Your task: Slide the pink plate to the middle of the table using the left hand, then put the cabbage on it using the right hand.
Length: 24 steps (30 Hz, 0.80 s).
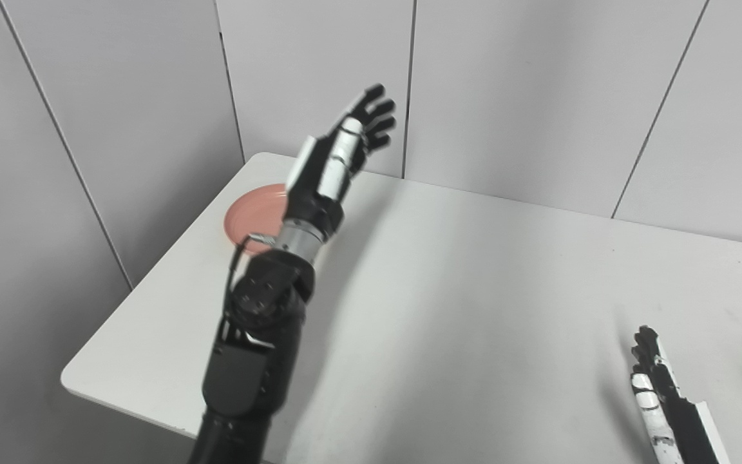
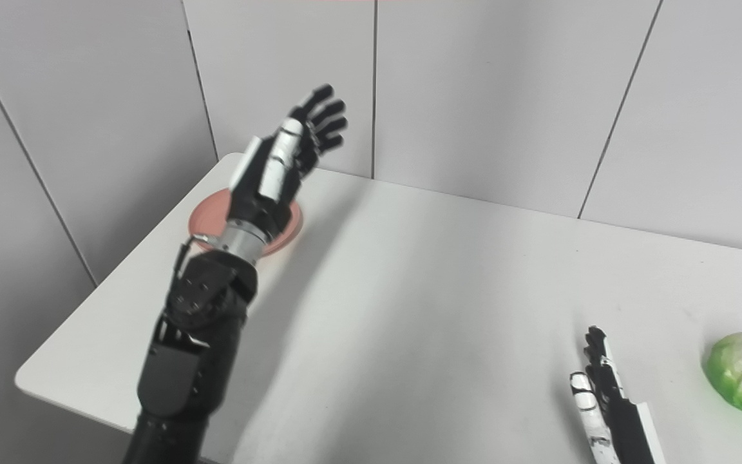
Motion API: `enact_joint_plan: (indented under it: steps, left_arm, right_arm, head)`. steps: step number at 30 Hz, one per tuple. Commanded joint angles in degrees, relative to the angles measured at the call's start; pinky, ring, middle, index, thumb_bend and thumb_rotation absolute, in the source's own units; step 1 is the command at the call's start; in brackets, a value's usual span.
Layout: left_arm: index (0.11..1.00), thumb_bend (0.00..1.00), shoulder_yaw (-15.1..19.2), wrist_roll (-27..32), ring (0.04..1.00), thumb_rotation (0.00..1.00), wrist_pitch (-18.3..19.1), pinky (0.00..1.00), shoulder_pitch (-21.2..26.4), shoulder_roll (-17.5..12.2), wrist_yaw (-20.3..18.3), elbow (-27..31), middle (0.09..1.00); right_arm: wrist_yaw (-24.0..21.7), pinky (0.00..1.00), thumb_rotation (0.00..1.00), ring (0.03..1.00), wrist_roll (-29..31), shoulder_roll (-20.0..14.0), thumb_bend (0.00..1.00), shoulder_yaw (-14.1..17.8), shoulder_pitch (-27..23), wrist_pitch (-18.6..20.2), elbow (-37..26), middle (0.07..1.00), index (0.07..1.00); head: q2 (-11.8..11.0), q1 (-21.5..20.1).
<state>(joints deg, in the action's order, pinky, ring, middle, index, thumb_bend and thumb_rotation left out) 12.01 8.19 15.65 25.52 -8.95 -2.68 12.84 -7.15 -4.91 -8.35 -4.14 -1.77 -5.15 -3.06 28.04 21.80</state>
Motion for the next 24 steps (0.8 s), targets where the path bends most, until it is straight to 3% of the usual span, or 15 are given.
enact_joint_plan:
  steps: [1, 16, 24]
  left_arm:
    - [0.883, 0.47, 1.6, 1.1, 0.879, 1.00, -0.8, 0.88, 3.4, -1.7, 1.1, -0.7, 0.890]
    - [0.912, 0.46, 9.5, 5.1, 0.916, 1.00, -1.9, 0.92, 9.4, -10.6, 2.5, -12.4, 0.920]
    - [0.939, 0.46, 11.1, 6.8, 0.951, 1.00, -2.0, 0.94, 8.9, -14.4, 1.9, -16.3, 0.947]
  right_arm:
    - [-0.2, 1.00, 1.00, 1.000, 0.6, -0.2, 0.14, 0.3, -0.3, -0.1, -1.2, 1.000, 1.000]
    - [-0.5, 1.00, 1.00, 1.000, 0.8, -0.4, 0.13, 0.3, -0.2, 0.3, -1.7, 1.000, 1.000]
    - [-0.7, 1.00, 1.00, 1.000, 0.6, -0.3, 0.12, 0.4, -0.2, 0.4, -1.9, 1.000, 1.000]
  head:
    - [0.1, 0.2]
    - [0.3, 0.6]
    - [0.4, 0.8]
